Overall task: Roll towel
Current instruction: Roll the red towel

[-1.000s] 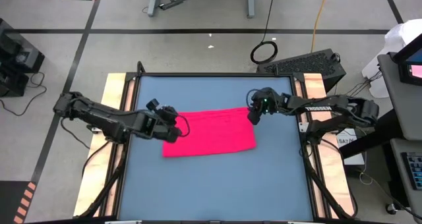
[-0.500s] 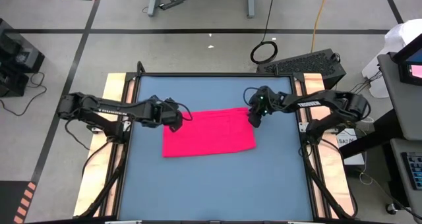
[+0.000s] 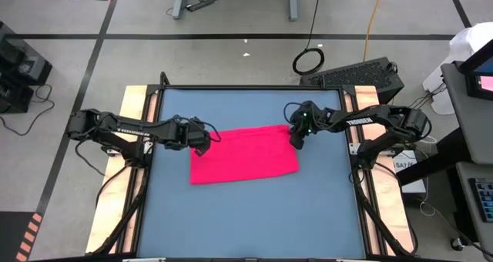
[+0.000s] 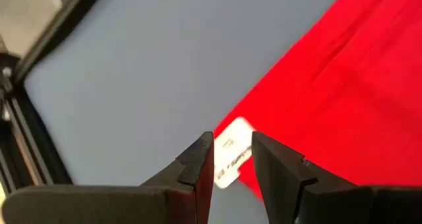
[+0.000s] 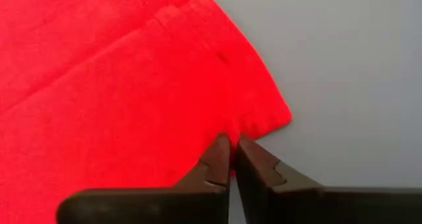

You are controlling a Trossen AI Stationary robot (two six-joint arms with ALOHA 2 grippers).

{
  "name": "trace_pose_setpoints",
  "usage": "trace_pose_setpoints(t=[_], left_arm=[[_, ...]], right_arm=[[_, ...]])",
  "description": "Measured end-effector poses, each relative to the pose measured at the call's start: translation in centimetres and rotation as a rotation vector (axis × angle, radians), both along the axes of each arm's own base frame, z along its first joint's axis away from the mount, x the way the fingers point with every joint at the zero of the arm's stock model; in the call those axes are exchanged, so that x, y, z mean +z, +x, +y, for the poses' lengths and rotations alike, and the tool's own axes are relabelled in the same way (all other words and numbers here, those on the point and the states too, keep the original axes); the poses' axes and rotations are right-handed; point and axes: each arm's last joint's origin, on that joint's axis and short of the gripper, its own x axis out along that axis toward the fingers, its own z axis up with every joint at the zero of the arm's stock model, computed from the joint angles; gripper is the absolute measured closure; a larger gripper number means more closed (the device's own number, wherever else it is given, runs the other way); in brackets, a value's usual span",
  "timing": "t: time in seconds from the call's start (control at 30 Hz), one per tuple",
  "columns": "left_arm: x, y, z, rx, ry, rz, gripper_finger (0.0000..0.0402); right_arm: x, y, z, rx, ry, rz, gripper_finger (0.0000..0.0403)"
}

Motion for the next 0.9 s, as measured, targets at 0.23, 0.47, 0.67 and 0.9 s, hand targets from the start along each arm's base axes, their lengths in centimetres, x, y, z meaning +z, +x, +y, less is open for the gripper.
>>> trace_pose_setpoints(t=[0.23,0.47,0.67,0.9], left_arm=[[-1.7,-0.5,-0.5,0.016,-0.118,-0.037,0.0292],[-1.8,-0.1,-0.9,-0.008,-0.127,-0.090,0.0292],[-1.8,0.1,-1.0,0.008,-0.128,-0.120,0.0292],[-1.7,0.3,-0.9,0.012,-0.099,-0.140,0.0292]], right_arm=[[-0.1,0.0,0.4,0.021,0.023,0.015,0.0356],[0.4,-0.3,0.5,0.064,-0.009,0.022,0.0280],[1.8,-1.0,0.8,0.100,-0.082,0.030,0.0286],[1.6,-1.1,0.8,0.057,-0.058,0.046,0.0322]])
